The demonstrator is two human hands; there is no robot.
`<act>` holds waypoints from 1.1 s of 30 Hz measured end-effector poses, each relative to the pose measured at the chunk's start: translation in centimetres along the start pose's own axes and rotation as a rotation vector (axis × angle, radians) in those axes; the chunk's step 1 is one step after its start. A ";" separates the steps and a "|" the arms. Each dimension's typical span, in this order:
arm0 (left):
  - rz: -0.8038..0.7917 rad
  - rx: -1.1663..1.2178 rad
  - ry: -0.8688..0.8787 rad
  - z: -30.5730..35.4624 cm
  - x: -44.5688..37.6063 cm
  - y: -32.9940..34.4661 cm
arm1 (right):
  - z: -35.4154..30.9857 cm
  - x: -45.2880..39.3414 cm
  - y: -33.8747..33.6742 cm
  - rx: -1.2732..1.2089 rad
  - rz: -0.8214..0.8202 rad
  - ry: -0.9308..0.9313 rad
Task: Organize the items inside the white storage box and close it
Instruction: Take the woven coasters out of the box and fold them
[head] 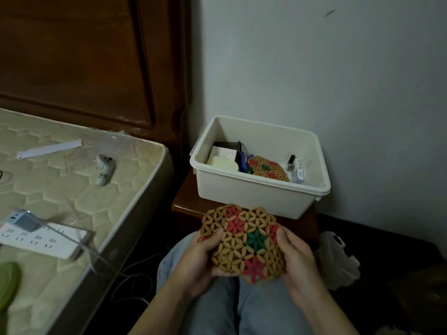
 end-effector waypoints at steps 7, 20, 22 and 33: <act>-0.119 -0.002 -0.043 0.2 0.3 -0.3 | 1.1 -0.1 0.3 -0.042 -0.042 -0.071; -0.171 -0.032 -0.079 0.3 0.6 1.1 | 3.9 -1.0 1.5 0.445 0.114 -0.265; -0.202 -0.052 -0.089 0.3 0.4 0.9 | 3.9 -0.9 1.2 0.513 0.133 -0.289; -0.223 -0.084 -0.024 -0.5 -0.3 0.7 | 3.7 -0.7 1.1 0.448 0.160 -0.279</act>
Point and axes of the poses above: each hand's wrist, its own x-axis away from the middle knuckle, its own y-axis out of the palm, z = x × y, the point moved 3 cm from there along -x, towards the middle knuckle, and after that the axes turned 8 degrees about -x, right-handed, at the moved point
